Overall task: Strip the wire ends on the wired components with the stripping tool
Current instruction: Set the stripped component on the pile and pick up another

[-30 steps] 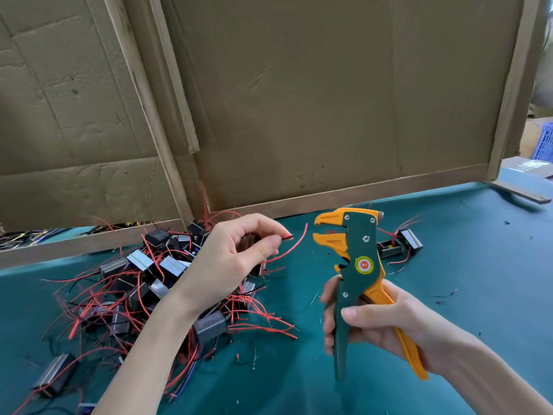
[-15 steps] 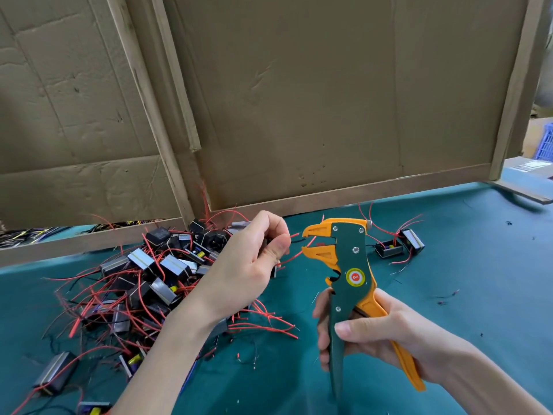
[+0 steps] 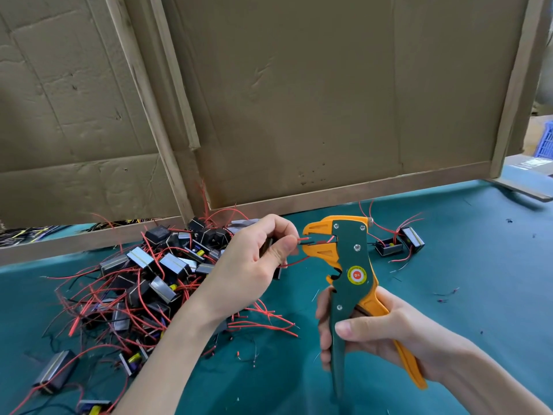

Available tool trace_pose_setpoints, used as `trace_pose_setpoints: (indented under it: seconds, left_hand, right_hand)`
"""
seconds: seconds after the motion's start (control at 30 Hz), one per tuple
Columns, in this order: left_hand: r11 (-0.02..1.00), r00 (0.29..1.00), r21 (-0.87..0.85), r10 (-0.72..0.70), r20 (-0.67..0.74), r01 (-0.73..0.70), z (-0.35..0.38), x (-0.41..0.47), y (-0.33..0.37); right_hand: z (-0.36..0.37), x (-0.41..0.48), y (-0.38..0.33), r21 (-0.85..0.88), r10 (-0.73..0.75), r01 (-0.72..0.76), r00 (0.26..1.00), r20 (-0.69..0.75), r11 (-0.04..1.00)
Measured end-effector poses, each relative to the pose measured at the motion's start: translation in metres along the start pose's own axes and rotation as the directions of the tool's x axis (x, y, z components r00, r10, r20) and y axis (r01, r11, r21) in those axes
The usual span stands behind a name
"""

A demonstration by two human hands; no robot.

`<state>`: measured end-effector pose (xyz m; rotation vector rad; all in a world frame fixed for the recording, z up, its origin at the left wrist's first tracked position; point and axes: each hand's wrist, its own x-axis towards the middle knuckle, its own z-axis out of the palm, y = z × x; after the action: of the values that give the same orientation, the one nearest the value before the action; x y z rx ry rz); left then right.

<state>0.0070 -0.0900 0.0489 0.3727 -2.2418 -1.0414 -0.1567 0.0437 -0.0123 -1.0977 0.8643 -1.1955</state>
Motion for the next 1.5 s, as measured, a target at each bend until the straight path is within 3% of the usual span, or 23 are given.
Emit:
trace_pose_setpoints:
  seconds: [0.47, 0.7, 0.83, 1.0, 1.13, 1.5]
  left_hand:
    - [1.0, 0.999, 0.01, 0.019, 0.029, -0.019, -0.003, 0.0, -0.001]
    - [1.0, 0.998, -0.022, 0.015, 0.055, -0.014, -0.006, 0.0, -0.003]
    - [0.999, 0.995, -0.001, -0.042, 0.092, 0.042, -0.005, 0.0, -0.009]
    - [0.999, 0.998, 0.008, -0.046, 0.049, 0.046, -0.006, 0.0, -0.013]
    - [1.0, 1.0, 0.012, 0.01, 0.014, -0.01, -0.012, 0.001, -0.009]
    - [0.999, 0.998, -0.028, -0.034, 0.056, 0.036, -0.01, 0.001, -0.005]
  right_hand:
    - [0.004, 0.0, -0.002, -0.016, 0.001, -0.001, 1.0, -0.03, 1.0]
    - [0.02, 0.001, 0.005, -0.001, 0.0, 0.0, 0.984, -0.179, 1.0]
    - [0.029, 0.006, 0.018, -0.039, -0.019, 0.005, 0.926, -0.377, 0.999]
    - [0.026, 0.006, 0.008, 0.085, -0.042, 0.05, 0.994, -0.101, 0.995]
    - [0.02, 0.005, 0.01, 0.032, -0.057, 0.06, 0.994, -0.09, 0.998]
    - [0.018, 0.004, 0.006, -0.022, -0.059, 0.057, 0.993, -0.101, 0.998]
